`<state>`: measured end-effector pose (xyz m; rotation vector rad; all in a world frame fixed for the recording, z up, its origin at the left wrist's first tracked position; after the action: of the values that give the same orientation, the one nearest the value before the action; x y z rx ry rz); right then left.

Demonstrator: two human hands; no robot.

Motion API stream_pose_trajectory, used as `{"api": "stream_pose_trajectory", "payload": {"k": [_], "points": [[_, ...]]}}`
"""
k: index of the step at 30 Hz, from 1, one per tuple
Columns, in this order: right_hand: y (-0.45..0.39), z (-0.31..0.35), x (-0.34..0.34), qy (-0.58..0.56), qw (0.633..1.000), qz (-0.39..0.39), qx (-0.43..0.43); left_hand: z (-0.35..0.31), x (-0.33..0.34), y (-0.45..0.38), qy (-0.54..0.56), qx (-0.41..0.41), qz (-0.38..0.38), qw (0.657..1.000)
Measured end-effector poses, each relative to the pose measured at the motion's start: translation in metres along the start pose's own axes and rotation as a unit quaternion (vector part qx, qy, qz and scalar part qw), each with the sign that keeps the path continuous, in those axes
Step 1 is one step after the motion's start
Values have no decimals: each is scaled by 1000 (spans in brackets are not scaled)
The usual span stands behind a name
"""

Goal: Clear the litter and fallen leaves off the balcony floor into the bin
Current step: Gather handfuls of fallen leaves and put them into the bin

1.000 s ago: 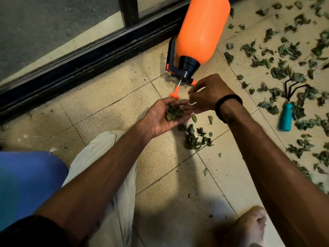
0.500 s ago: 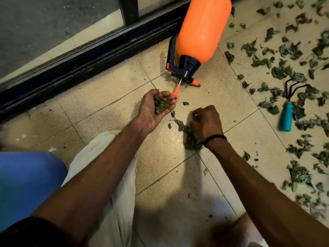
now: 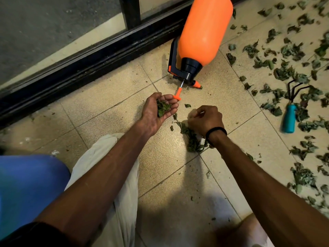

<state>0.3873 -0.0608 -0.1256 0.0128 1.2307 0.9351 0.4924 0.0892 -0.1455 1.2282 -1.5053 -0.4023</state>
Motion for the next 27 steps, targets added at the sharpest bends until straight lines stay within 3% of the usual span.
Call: {"api": "stream_pose_trajectory", "payload": {"k": [2,4,7,12,15,21,27], "points": [[-1,13,-7,-126,992,15,6,2,0,-1,-12,-10,-1,1000],[-1,33,-12,-167,983,42,-58,4,0,-3,-6,-40,-1,999],[-2,58,-17,-88,984,54,-147,7,3,2,38,-78,0,996],[-25,41,-20,-53,991,-80,-93,-3,-1,3,73,-73,8,995],[-27,26,-10,82,987,-58,-129,-7,-2,1,70,-48,5,996],[16,18,46,206,936,-69,-276,-12,-7,-7,86,-3,-13,996],[62,9,70,353,842,-83,-399,-10,-7,-7,72,14,-19,997]]}}
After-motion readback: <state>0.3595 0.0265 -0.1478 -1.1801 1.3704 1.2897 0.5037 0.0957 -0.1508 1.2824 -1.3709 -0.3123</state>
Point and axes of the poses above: each hand's wrist, its own y-axis away from the middle knuckle, its own x-axis out of the palm, z = x × y, the point moved 2 cm from there along -y, towards the middle knuckle, and after that the axes turned 12 degrees about y, right-handed, at the moved point
